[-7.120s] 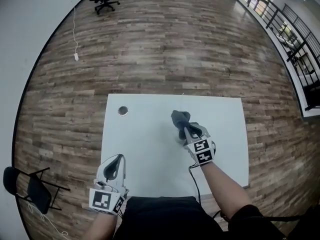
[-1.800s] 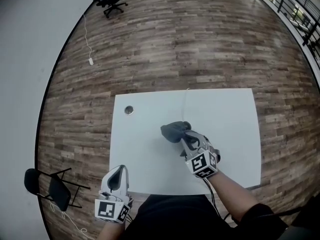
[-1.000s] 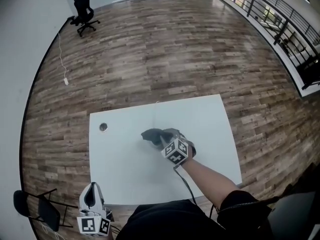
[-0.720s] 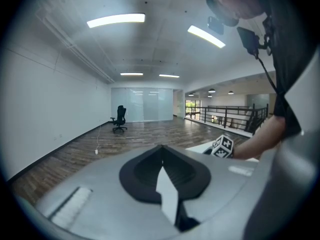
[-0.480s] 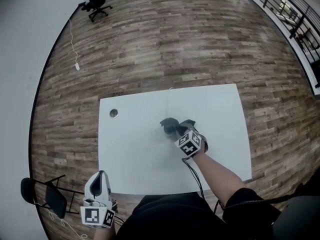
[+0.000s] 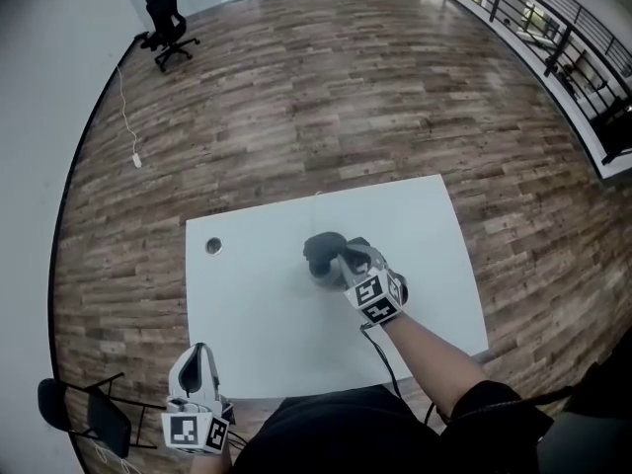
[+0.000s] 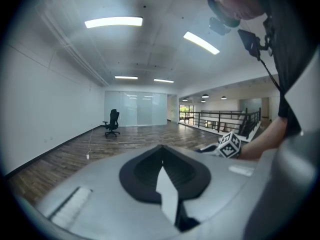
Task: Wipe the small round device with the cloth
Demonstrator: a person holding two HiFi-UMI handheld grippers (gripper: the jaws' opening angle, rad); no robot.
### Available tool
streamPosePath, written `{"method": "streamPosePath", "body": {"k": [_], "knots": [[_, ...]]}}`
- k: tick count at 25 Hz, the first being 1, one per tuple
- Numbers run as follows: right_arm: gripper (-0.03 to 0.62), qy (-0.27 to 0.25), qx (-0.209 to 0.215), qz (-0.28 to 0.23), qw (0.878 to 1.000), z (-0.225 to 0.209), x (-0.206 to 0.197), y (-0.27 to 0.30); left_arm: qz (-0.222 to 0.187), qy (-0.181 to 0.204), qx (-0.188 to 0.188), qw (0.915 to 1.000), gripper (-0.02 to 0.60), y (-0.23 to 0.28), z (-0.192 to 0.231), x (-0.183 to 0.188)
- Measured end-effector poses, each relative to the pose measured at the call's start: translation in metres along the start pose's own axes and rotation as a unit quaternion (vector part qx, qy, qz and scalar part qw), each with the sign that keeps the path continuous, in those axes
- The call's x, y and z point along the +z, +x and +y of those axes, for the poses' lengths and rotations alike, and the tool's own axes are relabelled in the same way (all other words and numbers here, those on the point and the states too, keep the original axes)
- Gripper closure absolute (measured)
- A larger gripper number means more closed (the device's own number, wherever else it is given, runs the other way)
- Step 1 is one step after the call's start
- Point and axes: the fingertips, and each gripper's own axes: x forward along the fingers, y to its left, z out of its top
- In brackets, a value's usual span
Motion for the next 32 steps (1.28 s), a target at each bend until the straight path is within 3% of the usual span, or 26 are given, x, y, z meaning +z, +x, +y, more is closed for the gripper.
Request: {"method": "streamPosePath", "body": {"k": [3, 8, 13, 23, 32], "knots": [[0.546, -0.038, 0.019, -0.033, 0.999, 0.017, 0.027, -0.005, -0.001, -0.007, 0.004, 1.0000, 0.578, -0.003, 0.002, -0.004], [0.546, -0.064, 0.057, 0.023, 0.996, 0.053, 0.002, 0.026, -0.006, -0.010, 0.014, 0.9998, 0.578, -0.012, 0.007, -0.001], [0.546, -0.063, 0.073, 0.034, 0.995, 0.061, -0.005, 0.027, 0.003, -0.025, 0.029, 0.9993, 0.578, -0.023, 0.009, -0.011], [0.546, -0.253, 0.088, 0.055, 0.962, 0.087, -0.013, 0.019, 0.013, -0.034, 0.039, 0.9986, 0.578, -0.026, 0.001, -0.020], [0.546, -0.222, 0.128, 0.066, 0.964, 0.120, -0.036, 0.024, 0.025, -0.021, 0.043, 0.9985, 0.578, -0.033, -0.002, -0.017]]}}
